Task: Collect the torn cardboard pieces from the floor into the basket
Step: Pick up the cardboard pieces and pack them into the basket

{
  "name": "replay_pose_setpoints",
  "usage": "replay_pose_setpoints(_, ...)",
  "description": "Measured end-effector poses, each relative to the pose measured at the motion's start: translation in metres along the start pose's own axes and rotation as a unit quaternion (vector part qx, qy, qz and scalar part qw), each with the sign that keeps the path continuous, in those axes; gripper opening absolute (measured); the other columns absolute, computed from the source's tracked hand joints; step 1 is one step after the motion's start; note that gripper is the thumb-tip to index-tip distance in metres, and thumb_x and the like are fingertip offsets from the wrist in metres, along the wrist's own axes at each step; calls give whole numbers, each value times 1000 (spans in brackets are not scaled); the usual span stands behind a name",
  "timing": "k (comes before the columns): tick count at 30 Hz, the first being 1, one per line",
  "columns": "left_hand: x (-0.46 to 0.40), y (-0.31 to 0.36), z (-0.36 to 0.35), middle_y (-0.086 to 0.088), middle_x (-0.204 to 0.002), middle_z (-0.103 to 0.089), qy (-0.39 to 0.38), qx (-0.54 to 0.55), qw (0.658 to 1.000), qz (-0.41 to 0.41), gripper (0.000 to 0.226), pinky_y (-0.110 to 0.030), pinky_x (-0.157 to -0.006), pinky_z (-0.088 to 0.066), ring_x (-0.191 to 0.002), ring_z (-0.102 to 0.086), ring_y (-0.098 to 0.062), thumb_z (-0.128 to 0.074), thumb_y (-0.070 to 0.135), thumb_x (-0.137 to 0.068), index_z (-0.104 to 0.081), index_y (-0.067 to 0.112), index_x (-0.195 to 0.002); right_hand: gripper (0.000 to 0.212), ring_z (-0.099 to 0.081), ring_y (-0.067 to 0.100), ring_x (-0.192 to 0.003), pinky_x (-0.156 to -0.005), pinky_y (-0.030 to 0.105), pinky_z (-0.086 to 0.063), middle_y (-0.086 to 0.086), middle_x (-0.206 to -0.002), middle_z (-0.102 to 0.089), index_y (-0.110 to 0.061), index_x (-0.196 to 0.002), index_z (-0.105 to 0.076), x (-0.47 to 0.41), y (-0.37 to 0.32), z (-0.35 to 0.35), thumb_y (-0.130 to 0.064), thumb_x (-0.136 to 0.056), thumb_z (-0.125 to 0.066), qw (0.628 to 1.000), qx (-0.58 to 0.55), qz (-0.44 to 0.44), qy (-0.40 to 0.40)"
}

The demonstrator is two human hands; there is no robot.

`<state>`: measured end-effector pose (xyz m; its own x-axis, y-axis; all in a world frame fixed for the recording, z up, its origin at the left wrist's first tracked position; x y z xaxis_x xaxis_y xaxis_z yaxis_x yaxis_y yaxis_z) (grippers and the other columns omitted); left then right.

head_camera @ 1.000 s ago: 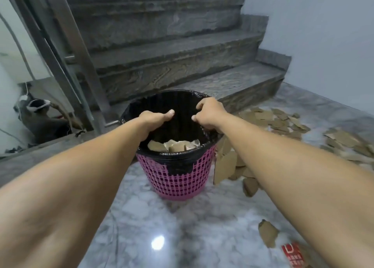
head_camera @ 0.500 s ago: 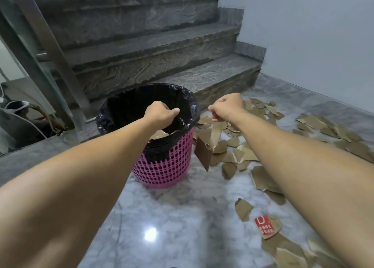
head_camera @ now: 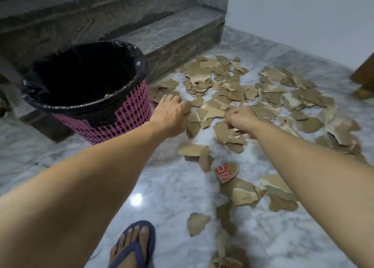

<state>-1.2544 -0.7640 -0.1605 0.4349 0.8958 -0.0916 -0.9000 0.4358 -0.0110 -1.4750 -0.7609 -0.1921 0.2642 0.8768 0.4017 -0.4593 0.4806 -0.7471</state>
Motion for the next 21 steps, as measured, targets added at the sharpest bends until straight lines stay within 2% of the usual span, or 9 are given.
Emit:
replay_pose_setpoints(2,0,18,-21,-12,-129,-53,-76,35,996,23,50,-40,-105,-36,-120,-46,-30,-58,42,-89,-53,13,-129,10,-61,20,-65,-49,29,-51,14,-82,-65,-7,-88,-66,1,33,12,-1,-82,-64,1000,-1,-25,-9)
replay_pose_setpoints(4,5,34,-42,-11,-135,-50,-156,58,985,48,65,-39,-100,-42,-122,-48,-29,-65,51,-83,-49,14,-134,12,-62,21,-73,-56,31,-52,11,-83,-63,-9,-92,-65,6,63,21,-2,-82,-65,998,27,-46,-25)
replay_pose_setpoints(6,15,52,-64,-9,-138,-48,-230,84,967,66,79,-35,-97,-44,-122,-49,-27,-71,54,-77,-44,14,-139,13,-63,22,-83,-60,33,-52,8,-87,-62,-9,-97,-64,11,95,28,-8,-85,-69,993,71,-81,-52)
replay_pose_setpoints(10,44,78,-108,-8,-142,-39,-323,98,938,75,104,-36,-102,-43,-128,-42,-27,-84,56,-60,-37,15,-144,35,-56,26,-81,-67,35,-45,9,-88,-56,-5,-88,-57,15,156,37,-28,-79,-81,966,190,-141,-107)
replay_pose_setpoints(12,58,90,-129,-7,-141,-35,-341,89,934,57,109,-42,-104,-42,-129,-36,-27,-85,60,-53,-37,20,-142,59,-58,31,-105,-77,35,-47,13,-116,-60,-1,-112,-60,16,184,39,-39,-74,-83,952,238,-160,-103)
replay_pose_setpoints(15,71,108,-152,-8,-143,-30,-318,84,944,34,112,-47,-107,-36,-130,-32,-29,-82,65,-52,-32,24,-143,89,-45,36,-128,-96,40,-48,17,-140,-48,-5,-135,-47,22,216,45,-49,-68,-84,937,296,-172,-68)
replay_pose_setpoints(18,67,128,-164,-14,-154,-13,-257,30,966,-16,119,-54,-116,-16,-141,-15,-35,-71,74,-58,-16,22,-150,117,-20,39,-144,-109,45,-39,17,-160,-10,-23,-155,-18,30,239,51,-37,-63,-88,916,358,-150,-102)
replay_pose_setpoints(20,63,142,-170,-15,-157,-5,-232,16,971,-56,116,-55,-117,-9,-144,-6,-37,-65,74,-64,-11,21,-152,131,7,38,-149,-114,52,-29,9,-161,20,-36,-155,3,35,253,53,-34,-62,-89,886,426,-106,-148)
replay_pose_setpoints(21,61,150,-173,-15,-158,-4,-230,25,971,-68,112,-55,-117,-8,-145,-5,-38,-64,72,-66,-11,23,-152,134,14,37,-149,-115,55,-25,5,-159,26,-39,-154,8,36,261,52,-36,-61,-89,878,445,-80,-155)
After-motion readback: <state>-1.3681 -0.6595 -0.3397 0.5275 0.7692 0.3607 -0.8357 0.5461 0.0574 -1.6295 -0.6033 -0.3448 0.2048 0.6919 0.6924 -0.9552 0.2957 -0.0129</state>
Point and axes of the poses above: each hand's wrist, its own x-axis away from the middle knuckle, its own z-axis out of the back of the hand, y = z × x, the point moved 1 cm from there along -x, towards the middle knuckle
